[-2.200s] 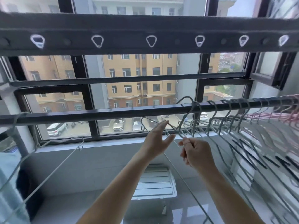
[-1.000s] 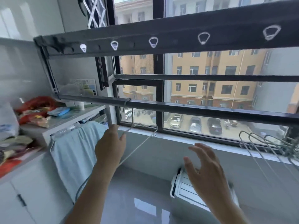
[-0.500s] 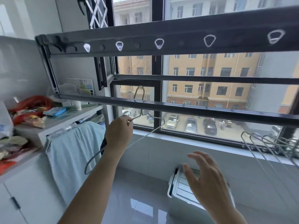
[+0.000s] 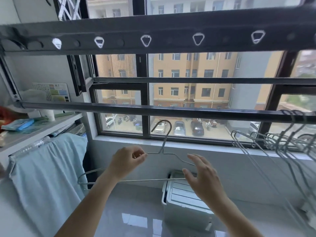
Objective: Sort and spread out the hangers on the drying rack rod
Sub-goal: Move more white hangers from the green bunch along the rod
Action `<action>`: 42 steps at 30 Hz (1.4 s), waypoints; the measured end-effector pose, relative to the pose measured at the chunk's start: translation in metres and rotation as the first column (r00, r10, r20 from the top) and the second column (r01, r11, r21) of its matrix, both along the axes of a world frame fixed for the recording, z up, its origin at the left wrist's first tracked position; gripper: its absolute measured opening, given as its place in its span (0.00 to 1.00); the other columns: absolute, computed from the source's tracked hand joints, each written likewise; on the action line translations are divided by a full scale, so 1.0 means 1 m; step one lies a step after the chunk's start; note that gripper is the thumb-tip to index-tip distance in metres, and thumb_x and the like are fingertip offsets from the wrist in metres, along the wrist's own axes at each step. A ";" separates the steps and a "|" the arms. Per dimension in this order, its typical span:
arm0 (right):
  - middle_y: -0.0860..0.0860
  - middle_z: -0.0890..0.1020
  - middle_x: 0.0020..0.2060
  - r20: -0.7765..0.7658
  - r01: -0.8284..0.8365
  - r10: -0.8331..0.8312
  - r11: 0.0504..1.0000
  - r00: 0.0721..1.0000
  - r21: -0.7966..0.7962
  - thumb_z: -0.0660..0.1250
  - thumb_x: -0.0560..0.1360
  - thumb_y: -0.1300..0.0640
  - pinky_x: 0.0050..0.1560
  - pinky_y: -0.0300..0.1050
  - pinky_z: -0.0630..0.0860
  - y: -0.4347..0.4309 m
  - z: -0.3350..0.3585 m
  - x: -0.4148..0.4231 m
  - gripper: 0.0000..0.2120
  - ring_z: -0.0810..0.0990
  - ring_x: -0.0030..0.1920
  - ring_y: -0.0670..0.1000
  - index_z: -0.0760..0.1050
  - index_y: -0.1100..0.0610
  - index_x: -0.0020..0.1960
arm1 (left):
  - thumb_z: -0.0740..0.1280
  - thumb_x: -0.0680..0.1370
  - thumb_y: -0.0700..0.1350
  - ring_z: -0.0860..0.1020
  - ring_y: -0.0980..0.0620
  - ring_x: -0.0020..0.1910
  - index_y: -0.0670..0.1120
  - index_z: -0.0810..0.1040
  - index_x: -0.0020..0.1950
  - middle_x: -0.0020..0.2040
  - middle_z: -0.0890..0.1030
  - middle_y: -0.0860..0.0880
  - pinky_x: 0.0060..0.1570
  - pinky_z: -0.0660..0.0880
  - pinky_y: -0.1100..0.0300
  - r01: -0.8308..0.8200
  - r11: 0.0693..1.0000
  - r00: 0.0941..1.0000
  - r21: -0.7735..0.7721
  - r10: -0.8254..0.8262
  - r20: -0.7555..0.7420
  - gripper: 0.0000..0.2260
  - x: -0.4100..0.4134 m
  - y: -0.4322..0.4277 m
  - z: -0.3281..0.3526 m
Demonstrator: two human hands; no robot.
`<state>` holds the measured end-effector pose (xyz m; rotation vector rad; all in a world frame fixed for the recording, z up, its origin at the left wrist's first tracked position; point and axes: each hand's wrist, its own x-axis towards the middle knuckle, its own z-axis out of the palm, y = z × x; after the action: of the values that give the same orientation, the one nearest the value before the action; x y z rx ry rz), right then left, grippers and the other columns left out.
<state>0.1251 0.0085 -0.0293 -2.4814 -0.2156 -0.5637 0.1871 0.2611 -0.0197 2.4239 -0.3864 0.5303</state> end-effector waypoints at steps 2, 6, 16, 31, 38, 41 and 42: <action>0.48 0.72 0.66 -0.069 -0.020 0.020 1.000 0.997 0.012 0.65 0.74 0.49 0.66 0.44 0.66 0.001 -0.003 0.003 0.26 0.70 0.65 0.48 0.64 0.54 0.70 | 0.65 0.68 0.62 0.74 0.61 0.28 0.56 0.78 0.35 0.28 0.78 0.60 0.33 0.72 0.62 0.039 0.999 0.999 -0.028 -0.039 0.009 0.11 0.003 0.002 -0.004; 0.45 0.82 0.43 -0.057 -0.092 0.101 0.987 0.993 0.133 0.65 0.75 0.52 0.44 0.36 0.71 0.010 -0.007 -0.005 0.10 0.78 0.42 0.43 0.75 0.51 0.56 | 0.64 0.66 0.64 0.73 0.61 0.27 0.58 0.78 0.36 0.28 0.78 0.61 0.33 0.73 0.60 0.154 0.984 0.987 -0.091 -0.150 0.054 0.12 0.009 -0.002 -0.002; 0.45 0.77 0.24 0.316 0.058 -0.147 0.960 0.937 0.274 0.58 0.74 0.47 0.26 0.33 0.71 -0.012 0.010 -0.032 0.12 0.76 0.26 0.43 0.78 0.49 0.40 | 0.64 0.72 0.61 0.79 0.58 0.35 0.53 0.79 0.44 0.36 0.81 0.60 0.37 0.76 0.61 0.500 0.859 0.832 -0.110 -0.442 0.335 0.13 0.015 -0.055 0.037; 0.53 0.83 0.36 0.128 0.342 -0.350 0.936 0.928 0.080 0.55 0.79 0.59 0.37 0.46 0.76 -0.001 0.040 -0.015 0.11 0.81 0.36 0.54 0.76 0.56 0.47 | 0.69 0.74 0.44 0.78 0.66 0.42 0.48 0.82 0.48 0.46 0.83 0.53 0.48 0.74 0.70 0.350 0.897 0.934 -0.271 -0.311 0.176 0.05 0.059 -0.112 0.032; 0.53 0.80 0.35 0.038 0.226 -0.233 0.965 0.972 0.132 0.54 0.76 0.66 0.37 0.40 0.74 0.031 0.021 -0.012 0.11 0.80 0.36 0.50 0.74 0.59 0.47 | 0.62 0.77 0.43 0.75 0.69 0.45 0.48 0.79 0.55 0.51 0.80 0.52 0.47 0.68 0.77 0.354 0.890 0.929 -0.288 -0.299 0.217 0.09 0.033 -0.114 0.027; 0.50 0.77 0.34 -0.024 0.154 -0.153 0.980 0.988 0.123 0.53 0.77 0.60 0.40 0.47 0.75 0.040 0.027 -0.013 0.10 0.78 0.36 0.50 0.68 0.54 0.40 | 0.59 0.76 0.53 0.78 0.64 0.44 0.52 0.76 0.51 0.46 0.80 0.56 0.46 0.75 0.66 0.389 0.854 0.899 -0.346 -0.269 0.346 0.10 0.013 -0.114 0.042; 0.48 0.75 0.33 -0.023 0.138 -0.136 0.985 0.990 0.102 0.52 0.77 0.58 0.41 0.50 0.75 0.040 0.029 -0.013 0.10 0.77 0.36 0.51 0.67 0.53 0.38 | 0.59 0.76 0.54 0.78 0.60 0.43 0.50 0.75 0.49 0.45 0.79 0.56 0.45 0.76 0.63 0.396 0.857 0.872 -0.330 -0.238 0.429 0.10 0.006 -0.115 0.050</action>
<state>0.1119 0.0490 -0.0007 -2.4117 -0.0092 -0.5967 0.1936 0.1462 0.0298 1.7962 -0.7512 0.8312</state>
